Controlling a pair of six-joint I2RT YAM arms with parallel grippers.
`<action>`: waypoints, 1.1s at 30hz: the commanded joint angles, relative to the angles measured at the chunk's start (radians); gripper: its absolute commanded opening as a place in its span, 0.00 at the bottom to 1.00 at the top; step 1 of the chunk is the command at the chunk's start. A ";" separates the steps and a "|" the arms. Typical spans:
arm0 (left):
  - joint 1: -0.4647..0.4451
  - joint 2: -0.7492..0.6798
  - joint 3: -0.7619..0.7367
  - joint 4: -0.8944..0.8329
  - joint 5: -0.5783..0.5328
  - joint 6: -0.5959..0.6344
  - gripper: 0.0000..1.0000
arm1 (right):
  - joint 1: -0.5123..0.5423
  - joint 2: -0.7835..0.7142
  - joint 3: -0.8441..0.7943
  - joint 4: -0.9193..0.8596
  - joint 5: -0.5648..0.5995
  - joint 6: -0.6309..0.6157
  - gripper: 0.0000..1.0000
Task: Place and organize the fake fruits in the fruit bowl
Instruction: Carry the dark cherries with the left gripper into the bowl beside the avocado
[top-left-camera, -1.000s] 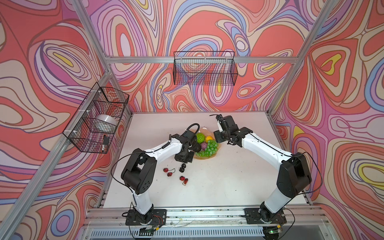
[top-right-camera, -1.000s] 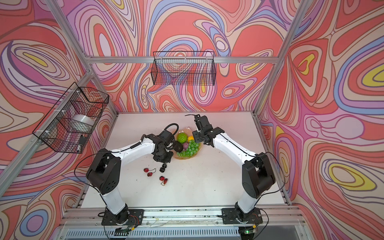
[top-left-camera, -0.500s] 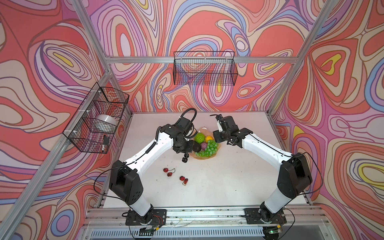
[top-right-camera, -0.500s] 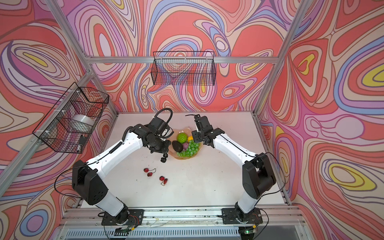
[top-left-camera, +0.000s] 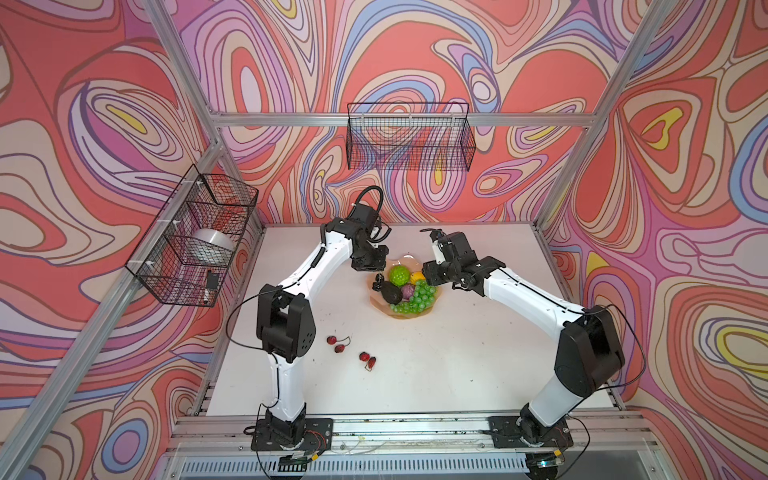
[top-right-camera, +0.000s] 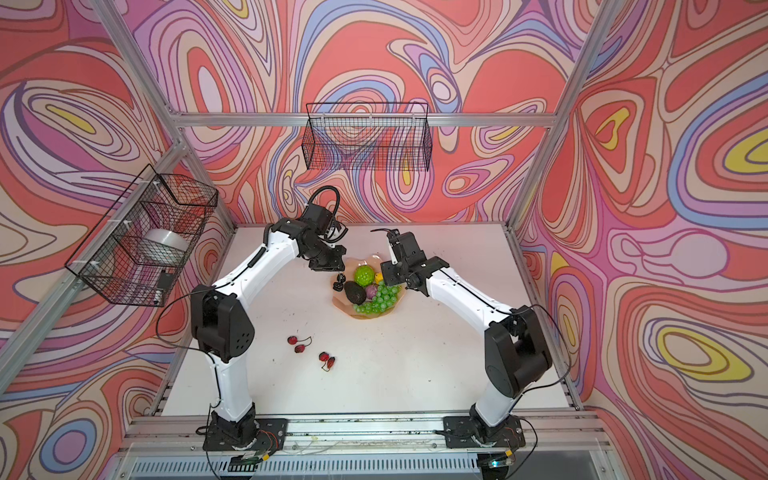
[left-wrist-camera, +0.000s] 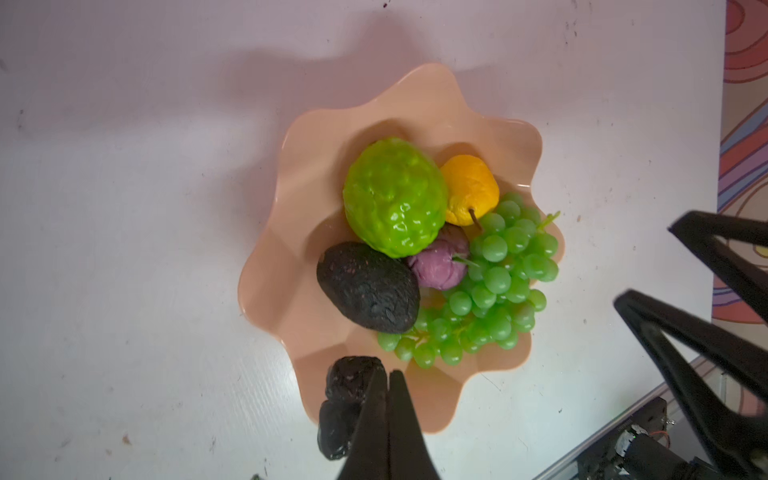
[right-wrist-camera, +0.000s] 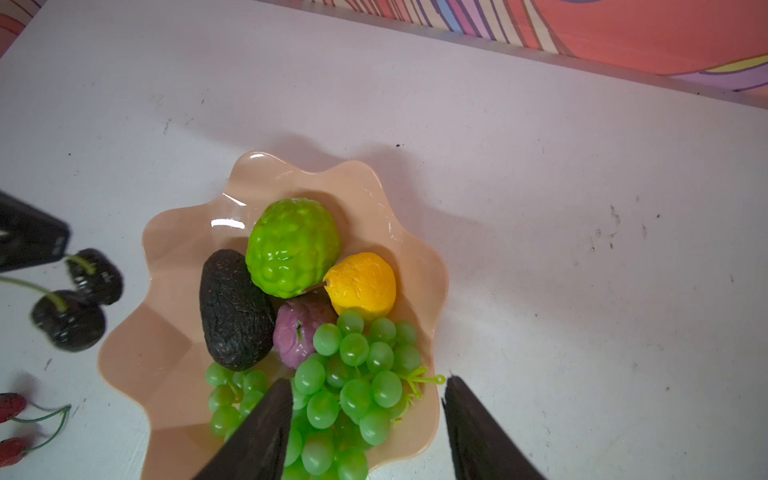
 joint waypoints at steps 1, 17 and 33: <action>0.000 0.072 0.080 -0.042 0.003 0.064 0.01 | -0.001 -0.022 -0.025 0.025 -0.004 0.010 0.62; 0.004 0.282 0.323 -0.080 -0.058 0.168 0.03 | -0.001 0.018 -0.014 0.028 -0.019 0.007 0.62; 0.003 0.333 0.309 -0.051 -0.002 0.191 0.12 | 0.000 0.015 -0.007 0.004 -0.007 -0.005 0.62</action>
